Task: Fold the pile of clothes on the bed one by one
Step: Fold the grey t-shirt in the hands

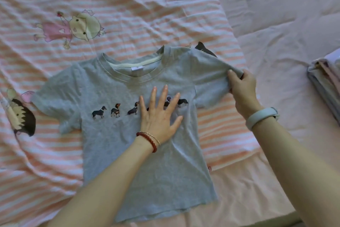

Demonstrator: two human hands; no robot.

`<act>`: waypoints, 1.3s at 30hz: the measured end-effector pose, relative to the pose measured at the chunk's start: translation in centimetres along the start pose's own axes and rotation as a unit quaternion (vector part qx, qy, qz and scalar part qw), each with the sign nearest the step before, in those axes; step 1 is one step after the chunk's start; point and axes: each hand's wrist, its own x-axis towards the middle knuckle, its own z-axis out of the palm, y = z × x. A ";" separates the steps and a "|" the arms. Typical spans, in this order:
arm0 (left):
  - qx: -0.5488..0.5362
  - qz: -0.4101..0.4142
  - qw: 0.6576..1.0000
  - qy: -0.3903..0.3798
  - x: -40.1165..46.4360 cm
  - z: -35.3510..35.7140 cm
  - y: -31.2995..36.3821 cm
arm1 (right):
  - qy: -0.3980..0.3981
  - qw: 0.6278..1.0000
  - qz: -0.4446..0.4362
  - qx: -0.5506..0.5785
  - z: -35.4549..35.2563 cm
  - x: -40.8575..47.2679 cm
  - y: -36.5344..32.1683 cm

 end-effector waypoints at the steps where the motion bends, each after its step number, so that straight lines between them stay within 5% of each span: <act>1: 0.007 -0.009 1.000 -0.009 0.2 0.2 0.3 | 0.010 0.999 -0.029 -0.015 -0.5 0.8 -0.4; 5: 0.012 -0.032 0.999 -0.037 0.8 0.6 0.7 | -0.021 0.995 -0.029 -0.088 -1.1 2.2 -0.6; 8: 0.011 -0.024 0.999 -0.037 0.8 0.3 0.6 | -0.061 0.995 0.069 0.023 -0.5 0.4 -0.2; 13: -0.013 -0.017 0.999 -0.043 1.0 -0.9 0.1 | -0.119 0.983 0.097 0.103 0.5 -3.2 1.8; 19: -0.022 -0.008 0.998 -0.051 1.0 -1.9 -0.3 | 0.023 0.992 -0.103 -0.075 1.7 -5.0 1.9; 26: -0.101 0.004 0.994 -0.028 0.8 -2.3 -1.5 | 0.087 0.915 -0.225 -0.324 1.9 -5.5 1.2; 31: -0.422 -0.118 0.893 0.104 -0.2 -3.3 -2.8 | -0.068 0.804 -0.439 -0.394 3.8 -8.1 1.0; 34: -0.527 -0.212 0.816 0.110 -0.7 -3.4 -4.3 | -0.195 0.744 -0.466 -0.437 5.1 -9.5 2.6; 39: -0.470 -0.257 0.820 0.202 -1.9 -3.9 -6.5 | -0.184 0.751 -0.465 -0.431 4.8 -10.1 3.8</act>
